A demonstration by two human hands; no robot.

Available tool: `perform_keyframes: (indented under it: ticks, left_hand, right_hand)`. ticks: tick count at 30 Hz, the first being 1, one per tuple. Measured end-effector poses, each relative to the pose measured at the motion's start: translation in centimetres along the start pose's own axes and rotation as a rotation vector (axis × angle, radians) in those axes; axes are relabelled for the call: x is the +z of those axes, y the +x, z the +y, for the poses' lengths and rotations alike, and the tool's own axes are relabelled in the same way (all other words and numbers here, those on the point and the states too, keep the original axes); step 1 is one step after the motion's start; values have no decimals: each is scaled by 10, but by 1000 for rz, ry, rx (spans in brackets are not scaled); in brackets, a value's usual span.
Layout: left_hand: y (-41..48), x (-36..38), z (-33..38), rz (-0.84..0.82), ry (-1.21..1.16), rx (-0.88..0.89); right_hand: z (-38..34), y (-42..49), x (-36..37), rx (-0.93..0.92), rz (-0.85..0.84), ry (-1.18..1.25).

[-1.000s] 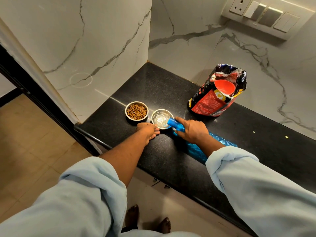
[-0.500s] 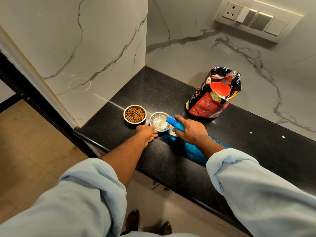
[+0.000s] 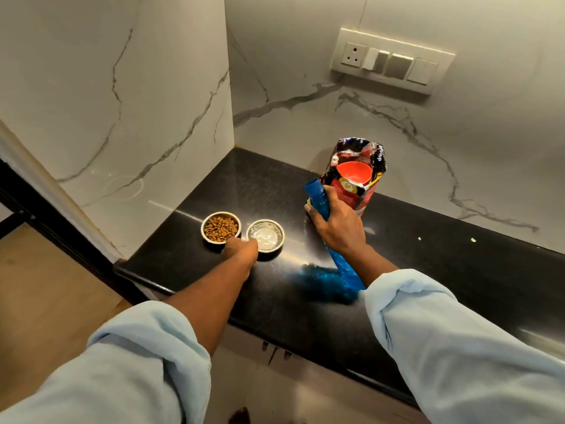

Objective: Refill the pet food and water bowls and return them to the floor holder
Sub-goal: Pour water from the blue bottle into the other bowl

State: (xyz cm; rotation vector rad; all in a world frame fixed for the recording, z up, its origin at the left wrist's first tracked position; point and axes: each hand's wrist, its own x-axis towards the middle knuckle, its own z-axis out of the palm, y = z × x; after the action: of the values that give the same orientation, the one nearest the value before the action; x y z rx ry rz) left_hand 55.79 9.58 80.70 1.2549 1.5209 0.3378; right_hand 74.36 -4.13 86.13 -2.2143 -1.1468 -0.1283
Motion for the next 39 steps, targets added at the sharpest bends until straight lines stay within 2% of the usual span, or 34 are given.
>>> perform_keyframes:
  ticks: [11,17,25,30,35,39]
  left_hand:
    - [-40,39,51,-38,91,163]
    - [-54,68,60,-110,73,225]
    - [-66,90,67,-199,45,270]
    - [-75,101,70,-239,95,300]
    - [-75,101,68,-240,104,297]
    - [-73,91,68,-208,83,294]
  right_hand:
    - [43,-14,-59,212,299,157]
    - [69,-14,-88,324,383,212]
    - [91,0,-114,479,392,340]
    - [95,-4,-113,522,349,338]
    - [102,-29,-105,679,278,227]
    - [99,-58,-85,812,293,298]
